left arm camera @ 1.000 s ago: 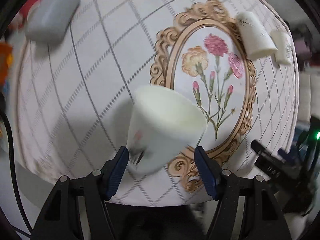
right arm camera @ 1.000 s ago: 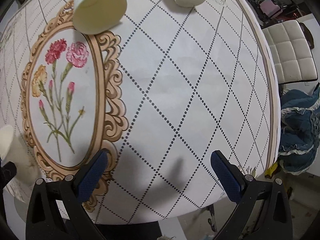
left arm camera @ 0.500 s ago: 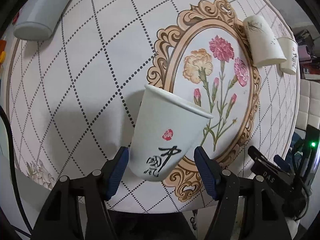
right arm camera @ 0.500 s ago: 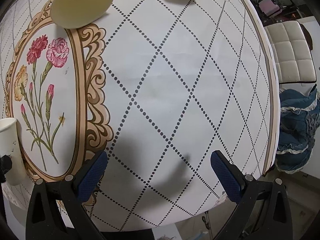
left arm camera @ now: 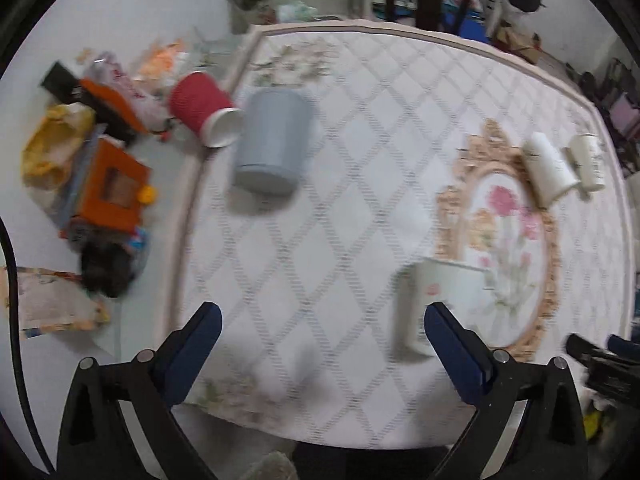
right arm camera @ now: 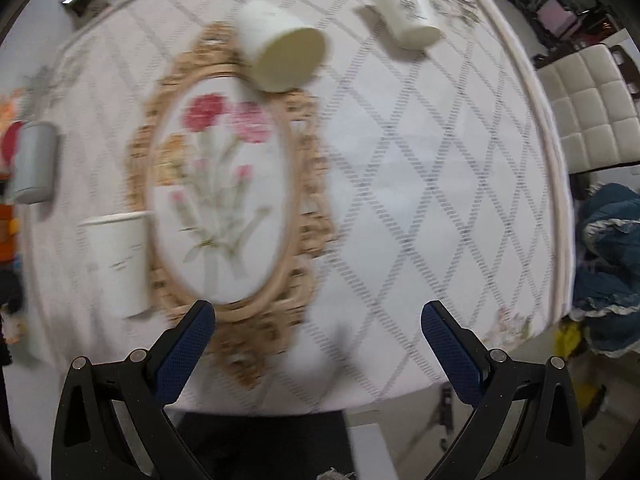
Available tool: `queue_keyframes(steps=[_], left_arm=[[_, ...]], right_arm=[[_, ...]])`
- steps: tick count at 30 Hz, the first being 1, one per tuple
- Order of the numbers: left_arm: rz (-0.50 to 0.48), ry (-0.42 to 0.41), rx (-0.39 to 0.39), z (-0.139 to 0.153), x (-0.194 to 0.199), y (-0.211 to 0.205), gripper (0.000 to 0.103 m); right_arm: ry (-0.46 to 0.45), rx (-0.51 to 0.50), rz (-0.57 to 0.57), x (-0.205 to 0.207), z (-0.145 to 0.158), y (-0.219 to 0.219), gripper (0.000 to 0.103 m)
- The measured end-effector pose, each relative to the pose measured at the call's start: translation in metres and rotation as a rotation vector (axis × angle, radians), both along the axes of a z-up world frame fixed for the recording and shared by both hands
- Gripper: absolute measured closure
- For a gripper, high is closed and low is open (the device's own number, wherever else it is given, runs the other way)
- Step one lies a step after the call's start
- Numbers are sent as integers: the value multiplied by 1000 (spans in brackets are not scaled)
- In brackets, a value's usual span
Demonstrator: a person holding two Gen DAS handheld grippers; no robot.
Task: Flip cup upright
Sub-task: 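Grasp the white cup with the right gripper while the left gripper releases it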
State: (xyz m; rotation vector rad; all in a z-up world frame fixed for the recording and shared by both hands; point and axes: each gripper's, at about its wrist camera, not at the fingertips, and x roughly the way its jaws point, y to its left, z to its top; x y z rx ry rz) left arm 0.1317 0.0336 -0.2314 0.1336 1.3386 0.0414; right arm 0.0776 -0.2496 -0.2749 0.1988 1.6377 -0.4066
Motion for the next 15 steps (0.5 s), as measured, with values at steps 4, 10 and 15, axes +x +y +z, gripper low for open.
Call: queue_keyframes(steps=[4, 10, 15], left_arm=[[39, 48, 13, -24, -7, 29, 0], [64, 84, 81, -60, -14, 58, 0], [85, 110, 101, -72, -20, 77, 0]], right_arm=[[-31, 57, 24, 15, 3, 46, 2], [-40, 92, 72, 50, -12, 110, 10], [-23, 106, 99, 73, -34, 141, 14]])
